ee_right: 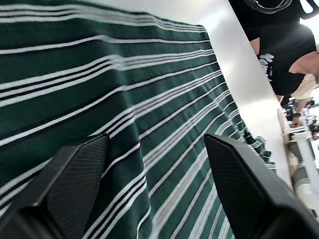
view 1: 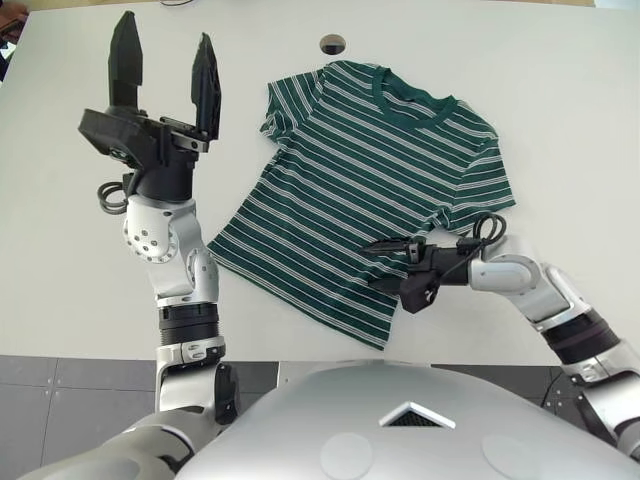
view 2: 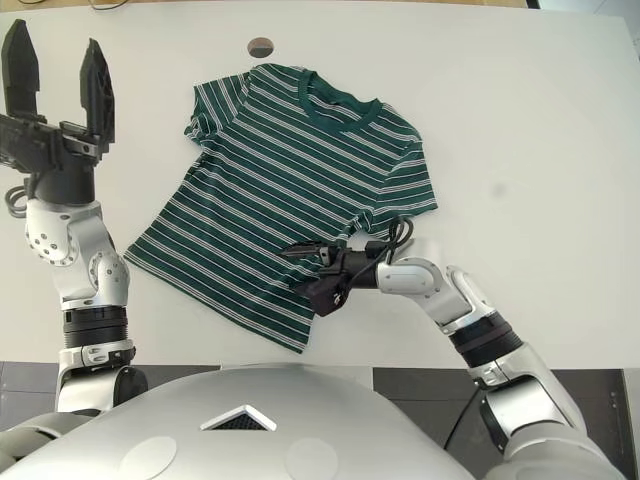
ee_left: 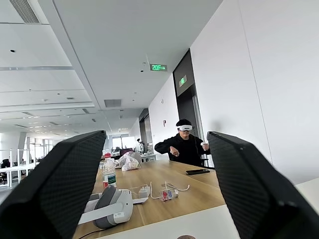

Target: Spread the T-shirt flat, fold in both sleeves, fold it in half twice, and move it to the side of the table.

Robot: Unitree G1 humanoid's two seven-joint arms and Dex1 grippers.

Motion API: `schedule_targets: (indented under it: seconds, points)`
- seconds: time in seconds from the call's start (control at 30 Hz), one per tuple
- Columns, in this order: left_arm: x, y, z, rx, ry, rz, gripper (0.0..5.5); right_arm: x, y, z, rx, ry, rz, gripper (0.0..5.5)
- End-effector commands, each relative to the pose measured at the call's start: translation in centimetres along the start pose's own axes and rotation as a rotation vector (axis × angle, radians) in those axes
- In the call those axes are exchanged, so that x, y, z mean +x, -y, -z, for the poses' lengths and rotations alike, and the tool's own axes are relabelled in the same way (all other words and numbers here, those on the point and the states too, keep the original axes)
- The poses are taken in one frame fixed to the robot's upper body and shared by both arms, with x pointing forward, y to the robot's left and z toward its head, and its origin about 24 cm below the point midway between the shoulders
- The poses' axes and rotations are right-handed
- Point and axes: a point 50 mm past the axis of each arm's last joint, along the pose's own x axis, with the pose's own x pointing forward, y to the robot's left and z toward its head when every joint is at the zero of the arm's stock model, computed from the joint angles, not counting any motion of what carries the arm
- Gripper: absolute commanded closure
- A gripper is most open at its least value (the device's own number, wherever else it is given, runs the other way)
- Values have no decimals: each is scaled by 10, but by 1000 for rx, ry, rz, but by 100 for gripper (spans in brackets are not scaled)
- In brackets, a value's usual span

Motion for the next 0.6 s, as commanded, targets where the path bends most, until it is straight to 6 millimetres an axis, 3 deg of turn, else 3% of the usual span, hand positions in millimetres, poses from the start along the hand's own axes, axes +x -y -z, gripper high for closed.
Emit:
schedule_targets:
  seconds: [0.03, 0.1, 0.2, 0.3, 0.43, 0.53, 0.6]
  points:
    - [3, -5, -4, 27, 27, 11, 173, -83, -17, 42, 174, -369, -372, 196]
    - [5, -4, -5, 32, 35, 19, 173, -121, -4, 42, 244, -417, -442, 196]
    - [15, 2, -10, 38, 60, 40, 173, -144, -1, 38, 415, -398, -534, 196]
    - [30, 7, -22, 46, 88, 59, 173, -147, -1, 36, 514, -353, -558, 196]
    - [36, 8, -30, 55, 86, 64, 173, -140, 1, 27, 536, -265, -514, 196]
    - [38, 9, -32, 60, 65, 69, 173, -136, 24, 18, 520, -158, -375, 196]
    - [36, 8, -19, 40, -64, 91, 173, -142, 44, 10, 536, -58, -281, 196]
